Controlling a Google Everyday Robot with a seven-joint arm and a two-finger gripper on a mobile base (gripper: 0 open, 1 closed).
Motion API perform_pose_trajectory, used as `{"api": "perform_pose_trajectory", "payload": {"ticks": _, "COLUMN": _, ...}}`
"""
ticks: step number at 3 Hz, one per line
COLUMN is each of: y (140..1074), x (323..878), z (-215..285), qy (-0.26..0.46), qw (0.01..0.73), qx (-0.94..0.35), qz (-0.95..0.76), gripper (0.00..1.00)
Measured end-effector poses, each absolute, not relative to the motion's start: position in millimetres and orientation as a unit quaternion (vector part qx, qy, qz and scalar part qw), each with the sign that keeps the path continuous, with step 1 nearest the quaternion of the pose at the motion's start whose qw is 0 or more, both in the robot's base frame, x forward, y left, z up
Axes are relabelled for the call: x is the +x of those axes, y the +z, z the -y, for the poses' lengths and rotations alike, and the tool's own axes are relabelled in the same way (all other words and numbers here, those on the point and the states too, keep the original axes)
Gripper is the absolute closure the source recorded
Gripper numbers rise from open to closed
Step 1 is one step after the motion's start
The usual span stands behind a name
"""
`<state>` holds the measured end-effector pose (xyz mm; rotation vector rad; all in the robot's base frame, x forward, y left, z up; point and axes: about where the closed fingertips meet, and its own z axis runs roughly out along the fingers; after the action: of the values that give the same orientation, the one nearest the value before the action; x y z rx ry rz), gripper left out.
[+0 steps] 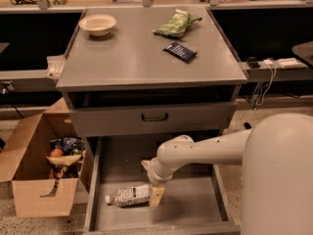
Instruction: Pick blue plastic bottle from middle drawer and place on counter
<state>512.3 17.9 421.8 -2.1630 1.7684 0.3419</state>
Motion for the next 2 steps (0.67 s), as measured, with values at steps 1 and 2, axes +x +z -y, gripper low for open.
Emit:
{"api": "perform_pose_trajectory", "payload": {"ticks": 1, "y": 398.4, "x": 510.2, "z": -30.3, "qy": 0.135, "qw": 0.166, "qx": -0.750, "qz": -0.626, "gripper": 0.02}}
{"api": "perform_pose_trajectory", "payload": {"ticks": 2, "y": 390.0, "x": 508.3, "z": -37.0, "qy": 0.140, "qw": 0.167, "qx": -0.749, "qz": -0.626, "gripper": 0.25}}
